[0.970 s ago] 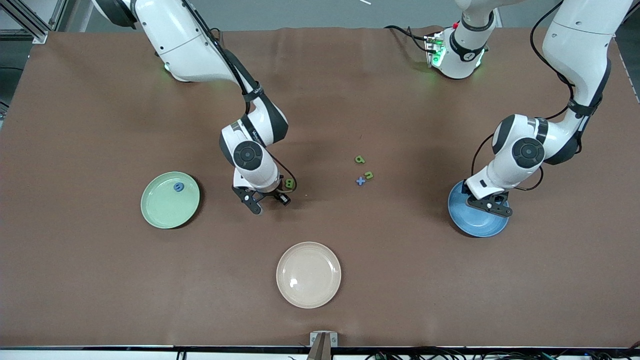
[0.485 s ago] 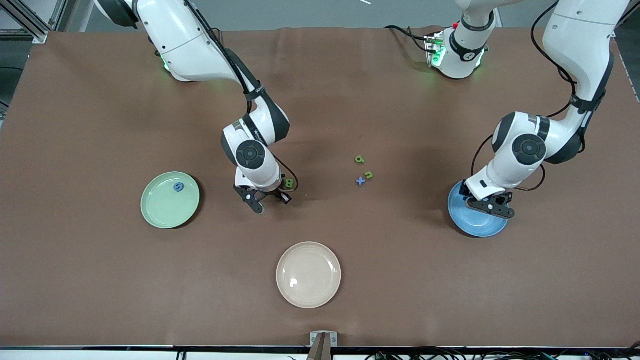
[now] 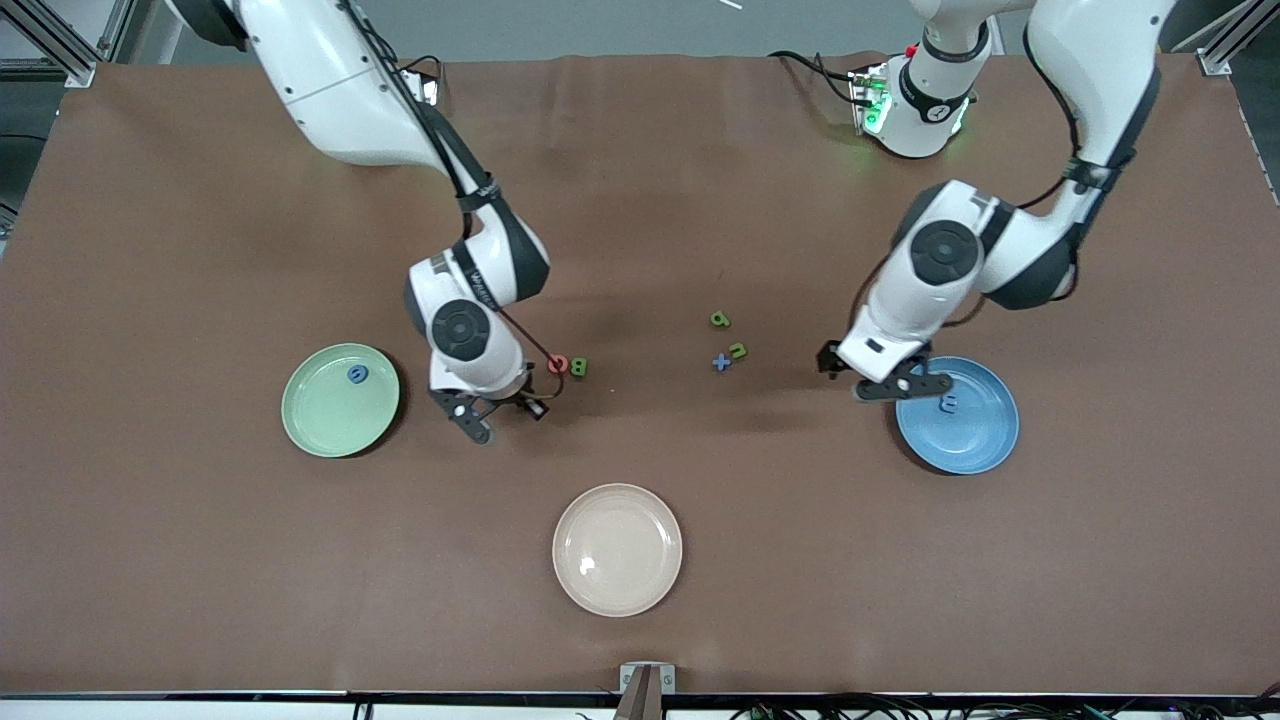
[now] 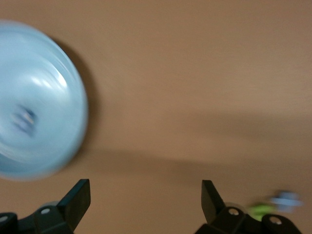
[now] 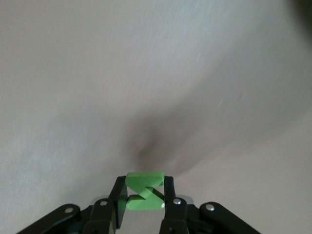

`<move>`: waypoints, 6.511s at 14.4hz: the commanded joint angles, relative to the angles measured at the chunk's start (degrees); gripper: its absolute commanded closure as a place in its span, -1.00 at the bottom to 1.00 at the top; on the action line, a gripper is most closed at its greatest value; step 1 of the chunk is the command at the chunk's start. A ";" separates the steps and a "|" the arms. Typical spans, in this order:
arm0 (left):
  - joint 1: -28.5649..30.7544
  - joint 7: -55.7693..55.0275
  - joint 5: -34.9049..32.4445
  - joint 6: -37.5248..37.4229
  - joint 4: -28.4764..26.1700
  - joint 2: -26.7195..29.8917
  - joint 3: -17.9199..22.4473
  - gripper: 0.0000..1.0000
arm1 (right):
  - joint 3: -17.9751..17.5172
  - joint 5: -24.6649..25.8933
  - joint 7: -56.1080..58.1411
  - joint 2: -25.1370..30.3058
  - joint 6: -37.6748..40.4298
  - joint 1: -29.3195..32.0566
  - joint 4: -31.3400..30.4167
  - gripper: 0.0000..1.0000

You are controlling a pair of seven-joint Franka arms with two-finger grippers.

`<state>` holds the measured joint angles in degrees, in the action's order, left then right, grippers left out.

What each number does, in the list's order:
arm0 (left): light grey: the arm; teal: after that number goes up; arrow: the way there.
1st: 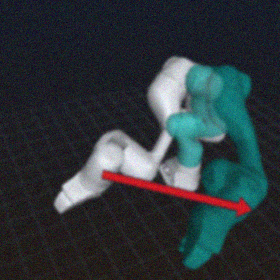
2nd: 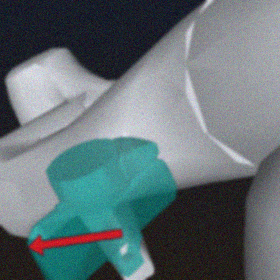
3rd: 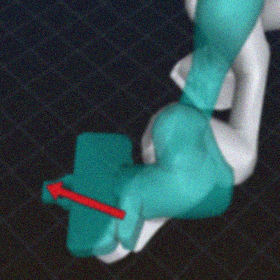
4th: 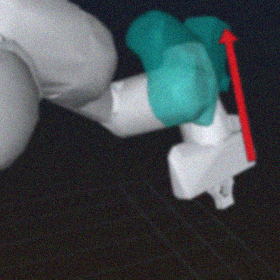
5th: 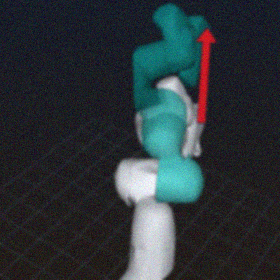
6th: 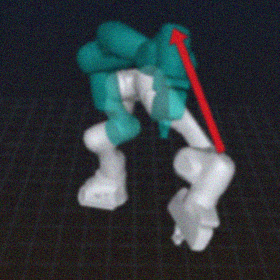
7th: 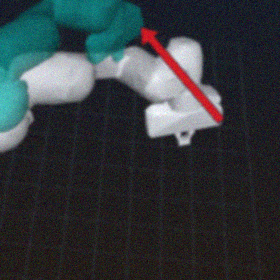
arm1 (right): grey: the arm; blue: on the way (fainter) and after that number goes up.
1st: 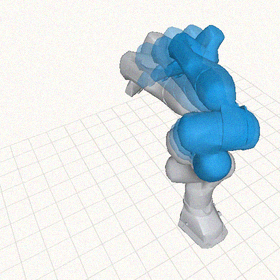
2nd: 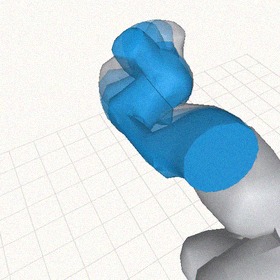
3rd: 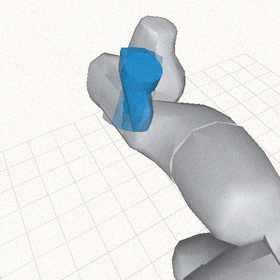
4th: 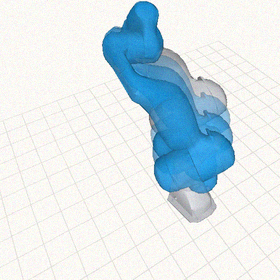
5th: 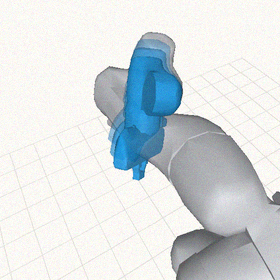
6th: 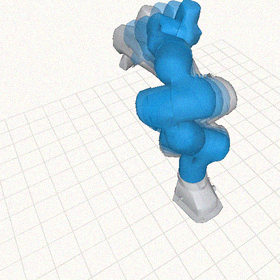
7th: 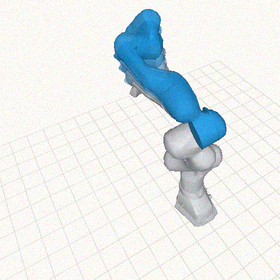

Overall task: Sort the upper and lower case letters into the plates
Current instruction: 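Release the m in the blue plate while the right gripper carries the N, then release the N in the green plate with the right gripper, then grasp the green b with the left gripper while the right gripper grasps the pink Q, then place the b in the blue plate while the right gripper places the Q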

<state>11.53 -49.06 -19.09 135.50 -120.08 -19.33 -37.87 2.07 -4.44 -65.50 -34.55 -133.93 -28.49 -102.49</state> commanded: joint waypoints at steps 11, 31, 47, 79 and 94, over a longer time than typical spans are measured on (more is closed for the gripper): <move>-11.00 -41.81 -1.11 4.77 -0.33 -8.61 -4.41 -1.00 | -0.92 0.57 47.29 11.00 0.79 27.17 -13.69 0.98; -12.85 -62.30 -23.01 8.20 1.25 -20.75 -4.14 -0.74 | -1.98 -1.36 40.67 10.20 -3.00 25.09 -16.86 -1.00; -12.59 -61.51 -23.01 8.11 1.52 -20.32 -4.23 1.00 | -1.89 -1.45 -14.20 1.77 -10.64 -3.05 -9.92 -1.00; 40.23 -7.99 -23.26 -21.08 -1.37 -15.92 -34.38 1.00 | -1.54 -0.83 -8.45 2.99 -7.06 -2.20 -8.69 0.98; 48.51 7.04 -43.40 -1.48 -3.41 -22.24 -20.68 1.00 | -1.71 -1.45 33.69 7.83 3.85 22.52 -8.51 0.96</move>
<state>60.84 -43.02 -60.79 132.25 -124.43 -40.56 -59.92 1.58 -5.48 -32.43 -27.17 -129.70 -6.55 -109.52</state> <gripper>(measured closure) 0.722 0.573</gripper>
